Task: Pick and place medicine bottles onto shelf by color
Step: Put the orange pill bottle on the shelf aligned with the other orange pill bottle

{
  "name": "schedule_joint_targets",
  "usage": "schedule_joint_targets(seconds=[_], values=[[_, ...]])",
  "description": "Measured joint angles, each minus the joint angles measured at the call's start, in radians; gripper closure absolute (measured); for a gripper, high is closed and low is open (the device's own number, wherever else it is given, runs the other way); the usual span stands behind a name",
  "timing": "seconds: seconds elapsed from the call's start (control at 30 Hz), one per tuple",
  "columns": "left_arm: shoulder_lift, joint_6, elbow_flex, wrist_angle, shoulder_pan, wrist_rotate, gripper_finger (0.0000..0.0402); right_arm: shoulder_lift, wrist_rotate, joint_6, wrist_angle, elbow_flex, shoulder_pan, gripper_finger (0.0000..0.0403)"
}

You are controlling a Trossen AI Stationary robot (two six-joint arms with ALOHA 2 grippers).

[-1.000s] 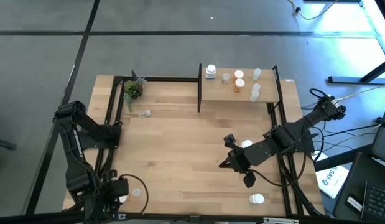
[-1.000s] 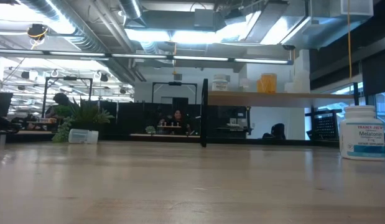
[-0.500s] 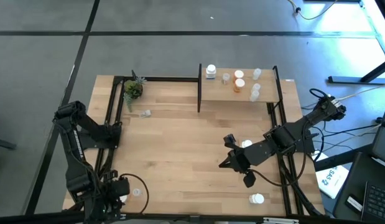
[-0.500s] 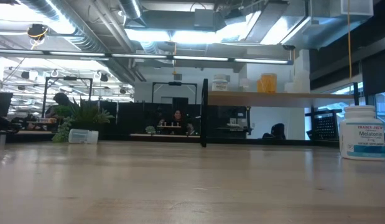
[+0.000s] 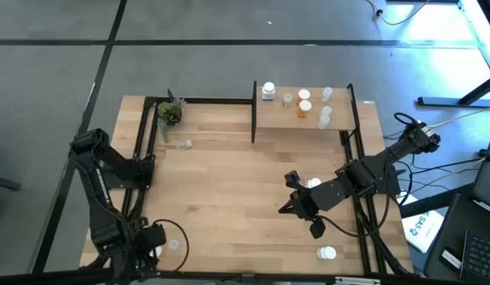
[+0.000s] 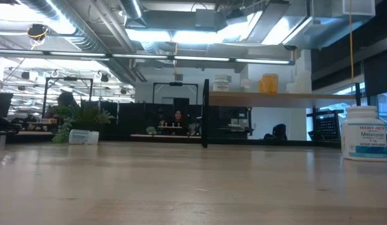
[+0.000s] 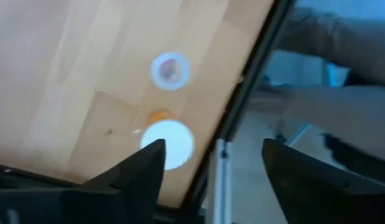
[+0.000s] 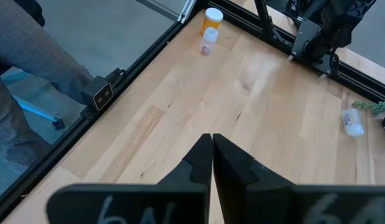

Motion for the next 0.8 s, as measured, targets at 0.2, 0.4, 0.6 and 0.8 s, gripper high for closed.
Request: schedule_joint_targets(seconds=[0.2, 0.4, 0.6, 0.8], values=[[0.0, 0.019, -0.087, 0.028, -0.021, 0.063, 0.009, 0.0, 0.0, 0.0, 0.0, 0.0, 0.0, 0.0386], [0.0, 0.024, -0.15, 0.054, -0.028, 0.073, 0.0078, 0.0, 0.0, 0.0, 0.0, 0.0, 0.0, 0.0386], [0.0, 0.044, -0.186, 0.078, -0.027, 0.072, 0.0078, 0.0, 0.0, 0.0, 0.0, 0.0, 0.0, 0.0386], [0.03, 0.045, -0.217, 0.128, -0.027, 0.065, 0.0078, 0.0, 0.0, 0.0, 0.0, 0.0, 0.0, 0.0386]])
